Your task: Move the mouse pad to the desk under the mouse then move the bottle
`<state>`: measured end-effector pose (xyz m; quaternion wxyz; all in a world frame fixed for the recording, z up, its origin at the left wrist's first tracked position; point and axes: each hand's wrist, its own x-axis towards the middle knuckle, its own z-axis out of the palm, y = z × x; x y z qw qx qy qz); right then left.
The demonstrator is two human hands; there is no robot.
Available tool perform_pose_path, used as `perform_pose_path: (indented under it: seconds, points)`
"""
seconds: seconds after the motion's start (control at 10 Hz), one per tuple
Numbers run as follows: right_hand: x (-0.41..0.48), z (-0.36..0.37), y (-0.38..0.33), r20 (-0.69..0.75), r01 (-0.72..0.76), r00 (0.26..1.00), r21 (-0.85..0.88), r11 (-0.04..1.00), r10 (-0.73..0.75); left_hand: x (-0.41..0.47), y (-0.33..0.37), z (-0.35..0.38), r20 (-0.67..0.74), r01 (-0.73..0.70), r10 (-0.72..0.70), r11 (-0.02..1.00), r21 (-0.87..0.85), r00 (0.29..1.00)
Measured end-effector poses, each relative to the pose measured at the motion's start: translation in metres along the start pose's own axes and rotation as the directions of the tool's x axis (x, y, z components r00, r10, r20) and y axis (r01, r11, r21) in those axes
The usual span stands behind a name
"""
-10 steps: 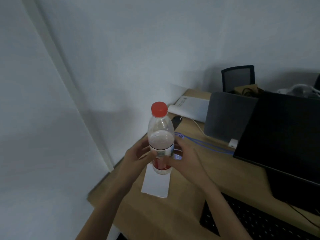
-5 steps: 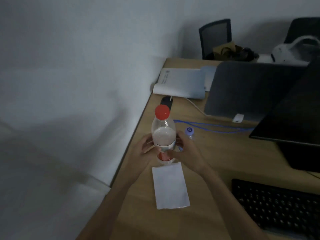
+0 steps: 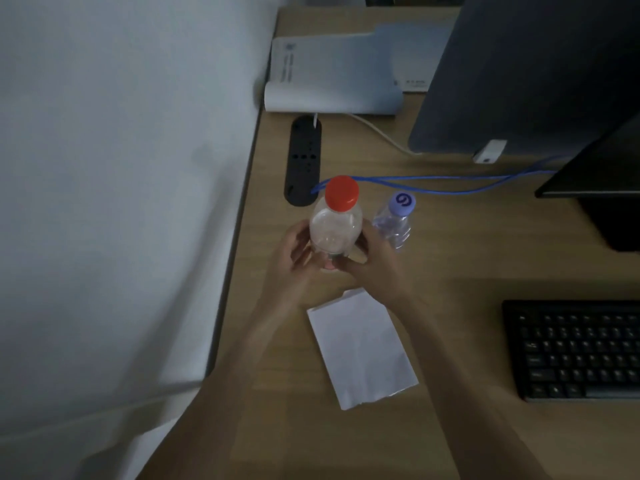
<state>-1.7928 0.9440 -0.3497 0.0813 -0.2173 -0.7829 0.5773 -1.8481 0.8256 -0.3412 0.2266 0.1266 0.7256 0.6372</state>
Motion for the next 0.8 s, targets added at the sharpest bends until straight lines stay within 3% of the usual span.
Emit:
perform_pose_path:
  seconds: [0.3,0.7,0.8]
  points:
    - [0.019,0.007,0.019,-0.04,-0.001,0.999,-0.079,0.997,-0.002,0.023,-0.026,0.0,0.02,-0.033,0.033,0.999,0.025,0.999]
    - [0.002,0.011,0.009,-0.025,-0.05,0.998,-0.034,0.998,0.049,0.018,-0.03,-0.005,0.09,-0.024,0.022,0.999,0.022,0.996]
    - [-0.019,0.005,0.004,-0.055,-0.105,0.993,-0.002,0.994,0.105,0.003,-0.027,-0.013,0.009,0.034,-0.034,0.999,-0.004,0.999]
